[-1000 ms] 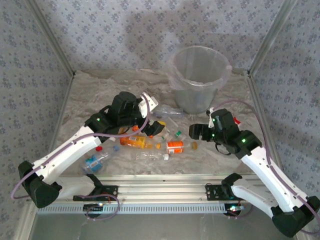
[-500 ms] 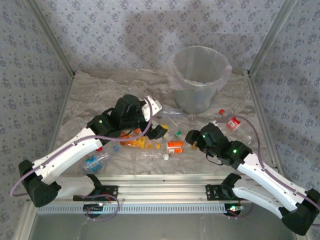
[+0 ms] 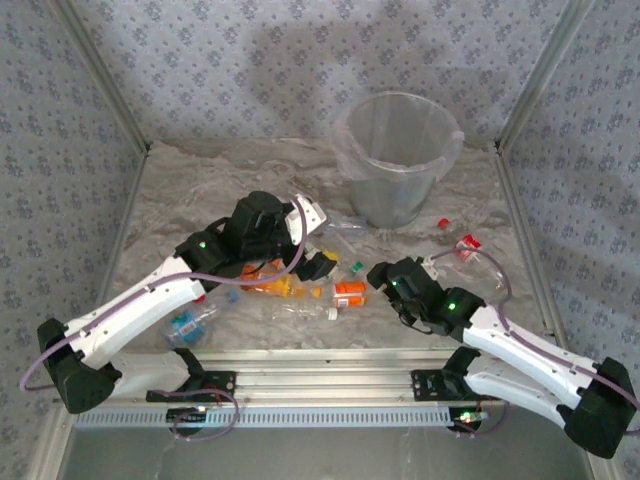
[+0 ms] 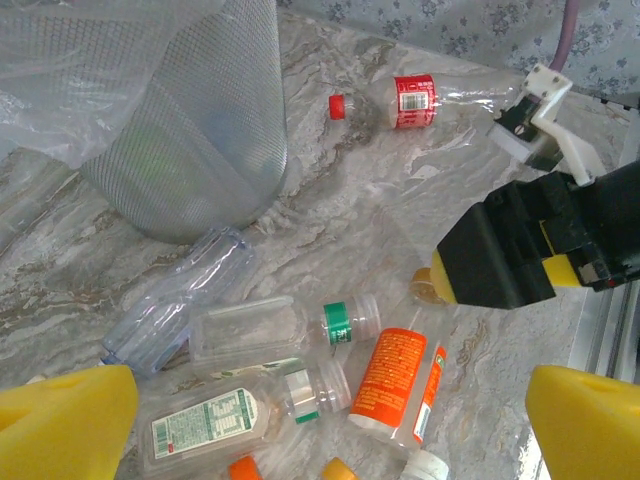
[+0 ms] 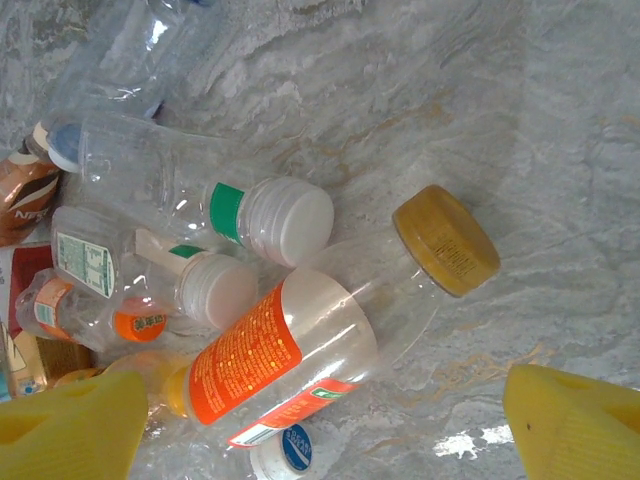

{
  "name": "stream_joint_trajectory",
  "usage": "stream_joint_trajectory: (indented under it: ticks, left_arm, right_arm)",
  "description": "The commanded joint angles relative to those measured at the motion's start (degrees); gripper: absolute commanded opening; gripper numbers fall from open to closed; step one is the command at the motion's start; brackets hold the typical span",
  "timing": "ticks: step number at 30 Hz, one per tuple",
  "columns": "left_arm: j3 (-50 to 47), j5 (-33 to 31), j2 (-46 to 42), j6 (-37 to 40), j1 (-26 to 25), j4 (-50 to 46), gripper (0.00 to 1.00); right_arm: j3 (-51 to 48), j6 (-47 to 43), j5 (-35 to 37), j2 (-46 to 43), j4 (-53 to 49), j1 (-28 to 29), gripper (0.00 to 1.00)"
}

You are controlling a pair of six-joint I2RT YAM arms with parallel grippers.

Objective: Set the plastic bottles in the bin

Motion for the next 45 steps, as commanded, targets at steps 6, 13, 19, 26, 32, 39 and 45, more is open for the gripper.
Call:
stream_joint_trajectory:
  ticks: [6, 13, 19, 26, 32, 39, 45]
  left_arm:
    - [0.03, -1.02, -2.86, 0.11, -0.41, 1.15, 1.00]
    - [-0.93, -0.09, -4.23, 0.71, -0.39, 2.11, 1.00]
    - [-0.94, -0.34, -4.25, 0.88, -0.42, 2.03, 1.00]
    - [-0.94, -0.45, -4.37, 1.00, -0.39, 2.03, 1.00]
    - [-0.76, -0.41, -4.28, 0.89, -0.39, 1.94, 1.00]
    - [-0.68, -0.19, -4.25, 0.71, -0.39, 1.95, 1.00]
    - [-0.58, 0.08, -4.20, 0.56, -0.40, 2.00, 1.00]
  right_arm:
    - [-2.16, 7.16, 1.98, 3.04, 6.55, 2.03, 0.92]
    - [-2.37, 10.11, 0.09, 6.79, 9.13, 2.31, 0.90]
    - [-2.25, 12.09, -0.69, 11.06, 12.51, 2.84, 0.90]
    - [-2.07, 13.82, -2.14, 16.03, 16.97, 3.47, 0.89]
    - [-2.02, 14.71, -1.83, 19.37, 20.27, 4.16, 0.86]
    - [-2.41, 16.25, -2.05, 23.79, 25.21, 3.95, 0.86]
    - [-3.02, 16.11, -2.05, 25.59, 25.67, 3.24, 0.85]
